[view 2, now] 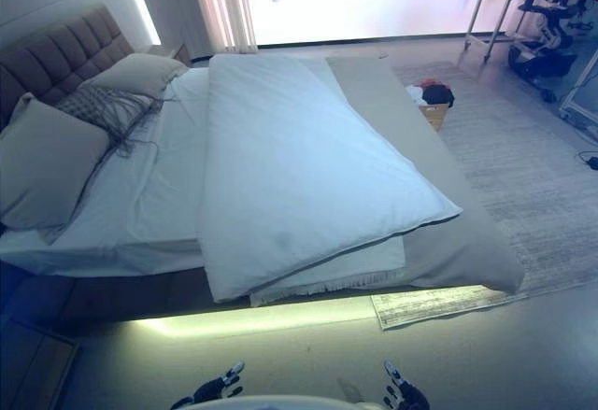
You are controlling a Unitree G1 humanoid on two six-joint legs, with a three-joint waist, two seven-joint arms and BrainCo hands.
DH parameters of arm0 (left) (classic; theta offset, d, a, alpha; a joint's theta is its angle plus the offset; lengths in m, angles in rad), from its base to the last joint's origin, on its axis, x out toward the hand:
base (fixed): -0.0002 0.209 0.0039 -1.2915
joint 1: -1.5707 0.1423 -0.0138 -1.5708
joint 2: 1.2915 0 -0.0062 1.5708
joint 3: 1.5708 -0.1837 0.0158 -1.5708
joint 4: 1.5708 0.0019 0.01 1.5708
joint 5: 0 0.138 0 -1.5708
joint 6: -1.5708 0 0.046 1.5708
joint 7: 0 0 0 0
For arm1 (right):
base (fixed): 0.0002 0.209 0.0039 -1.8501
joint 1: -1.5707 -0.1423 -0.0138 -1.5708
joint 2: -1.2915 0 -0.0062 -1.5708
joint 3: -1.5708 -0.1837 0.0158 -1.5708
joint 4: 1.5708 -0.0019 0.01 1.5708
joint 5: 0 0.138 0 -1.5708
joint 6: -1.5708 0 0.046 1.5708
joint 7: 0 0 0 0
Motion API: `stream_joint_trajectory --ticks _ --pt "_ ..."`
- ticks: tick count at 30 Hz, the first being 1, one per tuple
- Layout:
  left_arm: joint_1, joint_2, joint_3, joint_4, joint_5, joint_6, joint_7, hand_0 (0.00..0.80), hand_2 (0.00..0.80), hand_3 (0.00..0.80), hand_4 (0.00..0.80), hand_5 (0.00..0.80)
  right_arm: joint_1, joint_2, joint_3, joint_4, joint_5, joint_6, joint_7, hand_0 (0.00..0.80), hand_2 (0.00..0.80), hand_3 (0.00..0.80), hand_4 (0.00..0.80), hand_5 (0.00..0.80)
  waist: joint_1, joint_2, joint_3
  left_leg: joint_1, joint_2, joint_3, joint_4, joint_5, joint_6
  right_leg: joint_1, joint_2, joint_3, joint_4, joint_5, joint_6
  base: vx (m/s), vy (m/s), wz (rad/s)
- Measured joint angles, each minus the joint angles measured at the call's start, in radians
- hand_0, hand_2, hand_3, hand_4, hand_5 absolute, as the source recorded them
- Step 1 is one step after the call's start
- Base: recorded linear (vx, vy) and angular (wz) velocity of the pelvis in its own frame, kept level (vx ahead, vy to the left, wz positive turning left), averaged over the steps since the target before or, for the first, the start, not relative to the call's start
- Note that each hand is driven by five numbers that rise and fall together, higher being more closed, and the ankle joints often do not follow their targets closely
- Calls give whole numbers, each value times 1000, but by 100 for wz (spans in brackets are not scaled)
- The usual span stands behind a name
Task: Make the bed neatly
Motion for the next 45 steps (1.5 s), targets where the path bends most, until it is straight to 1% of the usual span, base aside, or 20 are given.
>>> stream_joint_trajectory --ticks 4,14,21,27,32,37,38,39,40,41,42,43,44,45 --pt "0 0 0 0 0 17 1 0 0 0 0 0 0 -1 0 0 0 11 -14 0 0 0 0 0 0 1 0 0 0 0 0 0 0 0 0 0 0 0 0 -8 0 0" --pt "0 0 0 0 0 18 7 0 0 0 0 0 0 -3 0 0 -12 14 -34 0 0 0 0 0 0 0 0 2 0 -2 0 0 0 6 1 0 0 0 0 6 -2 0" --pt "-2 0 0 0 -1 18 22 0 0 0 0 0 -18 -13 6 0 -132 23 -100 0 0 0 0 0 1 -2 1 1 1 -1 0 0 0 3 1 0 0 0 0 -23 -2 0" --pt "-3 1 0 0 0 19 43 0 0 0 0 0 -43 -16 14 -1 -147 66 -71 0 0 0 0 0 1 -3 2 1 1 -1 2 0 0 5 2 0 0 0 -1 12 -24 0" --pt "-6 4 1 4 0 39 46 0 0 0 0 0 -50 -15 24 -1 -142 77 -55 0 0 0 0 0 0 -6 5 4 2 -2 3 0 0 9 3 0 3 0 -1 53 -64 0" --pt "-11 17 6 37 1 73 114 0 0 0 0 0 -49 -14 24 2 -127 79 -72 0 0 0 0 0 -1 -7 19 23 11 4 9 -5 -6 21 12 3 6 -6 -5 64 -105 -4" --pt "-20 19 14 53 0 77 125 0 0 0 0 0 -53 -13 24 5 -127 80 -72 0 0 0 0 0 -1 -6 26 17 17 8 41 -18 -8 18 13 4 20 -16 -13 55 -130 -11" --pt "-31 18 33 72 0 77 133 0 0 0 0 0 -64 -14 24 12 -127 81 -72 0 0 0 0 0 0 -9 45 4 28 12 99 -41 -20 11 15 8 43 -30 -20 44 -107 -14" --pt "-31 18 51 81 -3 76 140 0 0 0 0 0 -72 -15 24 16 -129 84 -71 0 0 0 0 0 0 -5 59 -19 43 11 159 -67 -30 0 27 4 75 -45 -27 39 -72 -21" --pt "-35 24 72 95 -15 67 141 0 0 0 0 0 -89 -8 25 21 -137 87 -73 0 0 0 0 0 6 -25 81 -59 45 3 264 -83 -48 -20 16 16 122 -72 -38 61 -8 -22" --pt "-41 32 82 109 -34 64 144 0 0 0 0 0 -102 -1 30 34 -149 88 -79 0 0 0 0 0 5 -50 99 -126 41 -7 395 -70 -64 -25 4 27 132 -78 -44 116 69 -29" --pt "-41 34 82 116 -51 64 146 0 0 0 0 0 -109 -1 38 43 -158 87 -95 0 0 0 0 0 27 -71 105 -195 34 -23 508 -41 -88 -26 -12 40 123 -79 -52 182 133 -32" --pt "-43 28 84 115 -65 64 146 0 0 0 0 0 -113 -10 41 55 -163 85 -116 0 0 0 0 0 30 -81 112 -252 31 -43 591 -30 -102 -29 -15 56 108 -74 -59 255 180 -41" --pt "-45 19 93 112 -84 62 146 0 0 0 0 0 -119 -24 41 67 -165 84 -129 0 0 0 0 0 38 -77 116 -260 26 -38 536 -34 -107 -27 -19 58 96 -71 -63 343 222 -45"
